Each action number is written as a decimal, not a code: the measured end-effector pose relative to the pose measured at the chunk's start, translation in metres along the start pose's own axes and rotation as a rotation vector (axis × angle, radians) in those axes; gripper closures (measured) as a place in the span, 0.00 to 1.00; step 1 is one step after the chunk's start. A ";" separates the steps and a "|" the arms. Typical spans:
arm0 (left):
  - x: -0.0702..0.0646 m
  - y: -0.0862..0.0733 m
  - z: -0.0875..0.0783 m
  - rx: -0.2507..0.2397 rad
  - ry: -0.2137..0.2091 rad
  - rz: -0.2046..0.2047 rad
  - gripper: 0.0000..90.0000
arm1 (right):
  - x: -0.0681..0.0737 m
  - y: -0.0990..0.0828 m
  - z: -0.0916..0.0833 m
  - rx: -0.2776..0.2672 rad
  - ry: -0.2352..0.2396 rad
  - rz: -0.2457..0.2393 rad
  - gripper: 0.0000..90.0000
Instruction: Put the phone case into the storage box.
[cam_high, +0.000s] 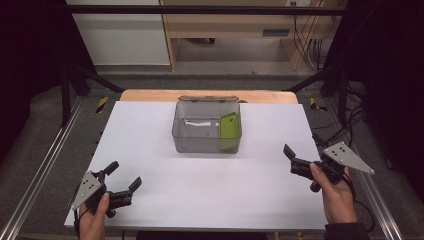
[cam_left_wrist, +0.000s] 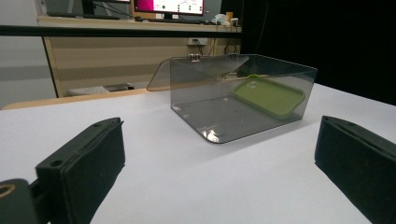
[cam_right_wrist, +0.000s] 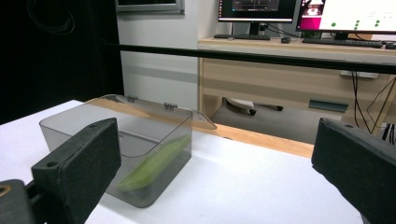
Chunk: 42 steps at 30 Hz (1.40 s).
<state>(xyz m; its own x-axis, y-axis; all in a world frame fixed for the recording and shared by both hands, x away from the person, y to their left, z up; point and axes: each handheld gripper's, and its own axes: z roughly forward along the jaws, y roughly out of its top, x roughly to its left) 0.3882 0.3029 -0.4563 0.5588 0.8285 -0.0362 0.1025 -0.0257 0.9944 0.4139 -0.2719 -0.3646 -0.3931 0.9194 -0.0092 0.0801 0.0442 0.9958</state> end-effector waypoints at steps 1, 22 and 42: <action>0.000 0.000 0.000 0.000 0.000 0.000 0.02 | 0.000 -0.001 -0.001 -0.001 0.000 -0.002 0.02; 0.000 0.000 0.000 0.001 -0.003 -0.001 0.02 | 0.004 -0.022 -0.016 0.040 0.027 0.013 0.03; -0.001 0.000 0.000 0.002 -0.005 -0.002 0.02 | 0.014 -0.044 -0.025 0.105 0.070 0.018 0.03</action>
<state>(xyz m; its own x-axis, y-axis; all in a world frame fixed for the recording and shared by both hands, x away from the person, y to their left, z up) 0.3877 0.3022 -0.4565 0.5623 0.8260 -0.0390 0.1055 -0.0250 0.9941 0.3823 -0.2703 -0.4061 -0.4536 0.8910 0.0182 0.1812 0.0722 0.9808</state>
